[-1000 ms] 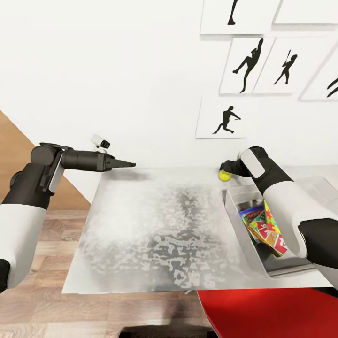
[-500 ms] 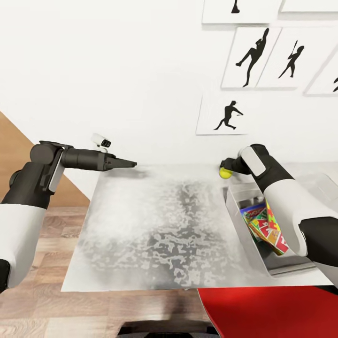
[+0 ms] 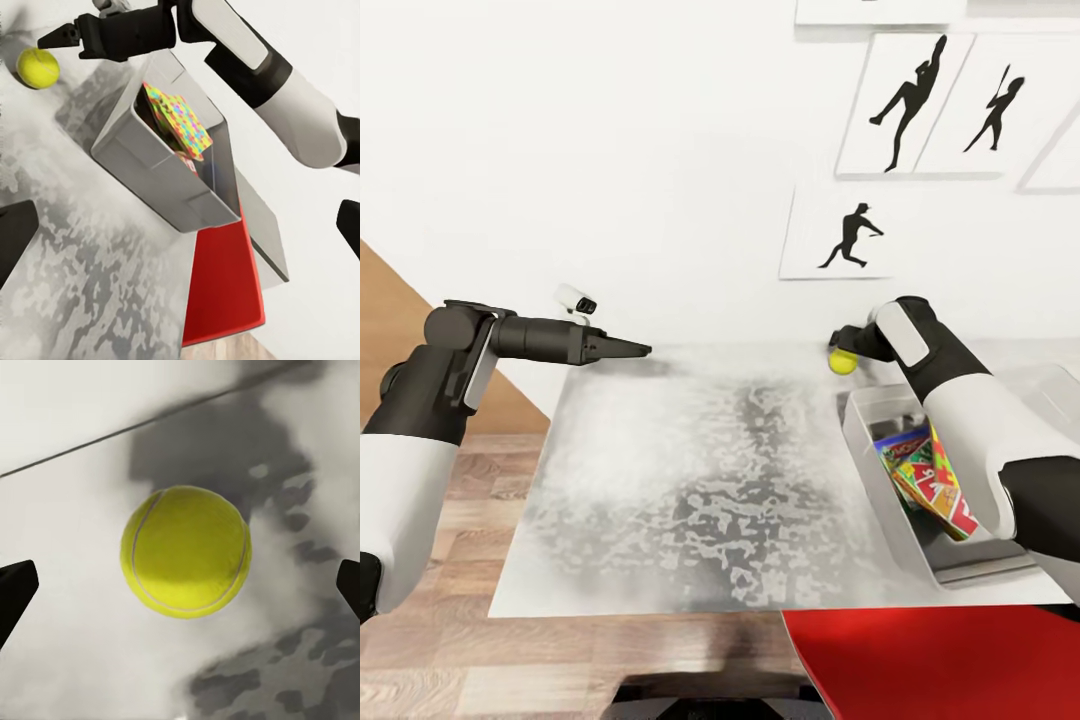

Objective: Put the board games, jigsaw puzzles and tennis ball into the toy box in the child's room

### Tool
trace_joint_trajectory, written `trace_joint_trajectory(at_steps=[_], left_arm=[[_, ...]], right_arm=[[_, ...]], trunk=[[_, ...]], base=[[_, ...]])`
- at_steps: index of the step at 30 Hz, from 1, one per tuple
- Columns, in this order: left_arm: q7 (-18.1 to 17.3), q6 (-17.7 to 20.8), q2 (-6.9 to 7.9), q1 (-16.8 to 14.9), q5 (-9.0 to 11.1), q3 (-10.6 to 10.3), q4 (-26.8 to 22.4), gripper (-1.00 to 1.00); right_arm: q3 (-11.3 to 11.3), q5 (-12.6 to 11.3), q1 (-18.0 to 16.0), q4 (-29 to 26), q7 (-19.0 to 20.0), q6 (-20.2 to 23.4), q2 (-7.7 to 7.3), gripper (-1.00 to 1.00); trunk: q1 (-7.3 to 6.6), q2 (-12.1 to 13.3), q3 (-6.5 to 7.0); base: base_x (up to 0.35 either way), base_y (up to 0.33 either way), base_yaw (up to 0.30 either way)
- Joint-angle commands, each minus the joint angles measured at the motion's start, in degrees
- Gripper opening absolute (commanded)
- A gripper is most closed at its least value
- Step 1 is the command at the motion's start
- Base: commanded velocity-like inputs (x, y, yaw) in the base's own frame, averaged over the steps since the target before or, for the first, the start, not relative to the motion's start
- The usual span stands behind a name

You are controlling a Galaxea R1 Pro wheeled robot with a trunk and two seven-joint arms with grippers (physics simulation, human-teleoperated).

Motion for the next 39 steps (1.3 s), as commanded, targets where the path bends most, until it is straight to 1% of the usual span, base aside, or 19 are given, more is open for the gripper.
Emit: trace_joint_trajectory(at_steps=[1,7,22,39], left_arm=[[-0.15,0.61,0.07,-0.05,0.13,-0.18,0.01,1.0],[-0.15,0.61,0.08,-0.04,0.12,-0.24,0.01,1.0],[-0.15,0.61,0.08,-0.01,0.12,-0.28,0.02,1.0],[-0.15,0.61,0.08,-0.04,0.12,-0.21,0.02,1.0]], right_arm=[[0.43,-0.6,-0.27,-0.08,-0.5,0.1,-0.05,1.0],[0.42,-0.6,-1.0,-0.04,-0.5,0.11,-0.01,1.0],[0.42,-0.6,-1.2,-0.03,-0.5,0.11,-0.01,1.0],[0.46,-0.6,-1.27,-0.06,-0.46,0.11,-0.52,1.0]], trunk=[[0.02,-0.08,-0.17],[0.02,-0.08,-0.73],[0.02,-0.08,-2.13],[0.02,-0.08,-3.72]], base=[[0.0,0.0,0.0],[0.0,0.0,0.0],[0.0,0.0,0.0],[0.0,0.0,0.0]])
